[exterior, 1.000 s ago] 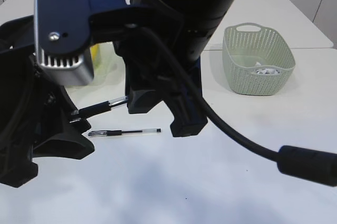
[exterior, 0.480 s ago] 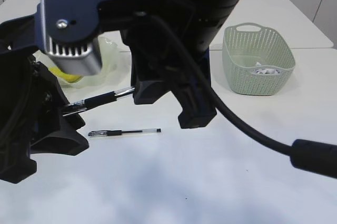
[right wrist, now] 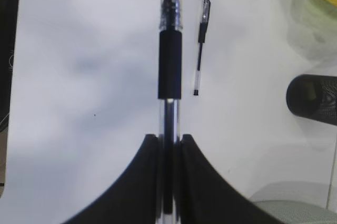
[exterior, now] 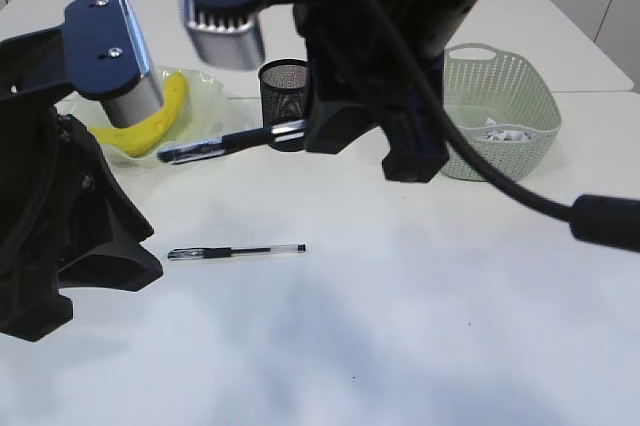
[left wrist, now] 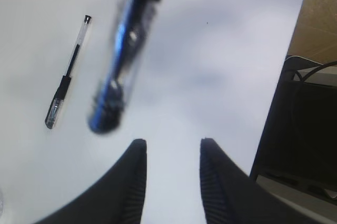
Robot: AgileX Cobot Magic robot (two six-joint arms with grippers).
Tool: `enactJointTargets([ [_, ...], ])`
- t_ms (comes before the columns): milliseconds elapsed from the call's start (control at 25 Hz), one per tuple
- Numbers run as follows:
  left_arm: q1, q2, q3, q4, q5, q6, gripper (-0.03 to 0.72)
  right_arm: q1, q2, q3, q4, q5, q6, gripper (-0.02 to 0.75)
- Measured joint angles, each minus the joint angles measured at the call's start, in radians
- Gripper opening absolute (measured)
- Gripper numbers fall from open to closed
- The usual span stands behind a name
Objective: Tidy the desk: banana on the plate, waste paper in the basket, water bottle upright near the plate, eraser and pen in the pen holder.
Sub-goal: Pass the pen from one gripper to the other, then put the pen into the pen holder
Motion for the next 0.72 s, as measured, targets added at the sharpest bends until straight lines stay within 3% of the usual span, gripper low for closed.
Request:
enactJointTargets([
  [440, 0.000, 0.000, 0.000, 0.000, 0.000, -0.043, 0.245, -0.224, -0.021, 0.000, 0.095, -0.069, 0.000, 0.050],
  [480, 0.000, 0.000, 0.000, 0.000, 0.000, -0.046, 0.245, -0.275, -0.016, 0.000, 0.136, -0.117, 0.000, 0.050],
  [560, 0.000, 0.000, 0.000, 0.000, 0.000, -0.047, 0.245, -0.298, -0.012, 0.000, 0.157, -0.139, 0.000, 0.050],
  [720, 0.000, 0.000, 0.000, 0.000, 0.000, -0.047, 0.245, -0.406, 0.037, 0.000, 0.320, -0.231, -0.005, 0.050],
])
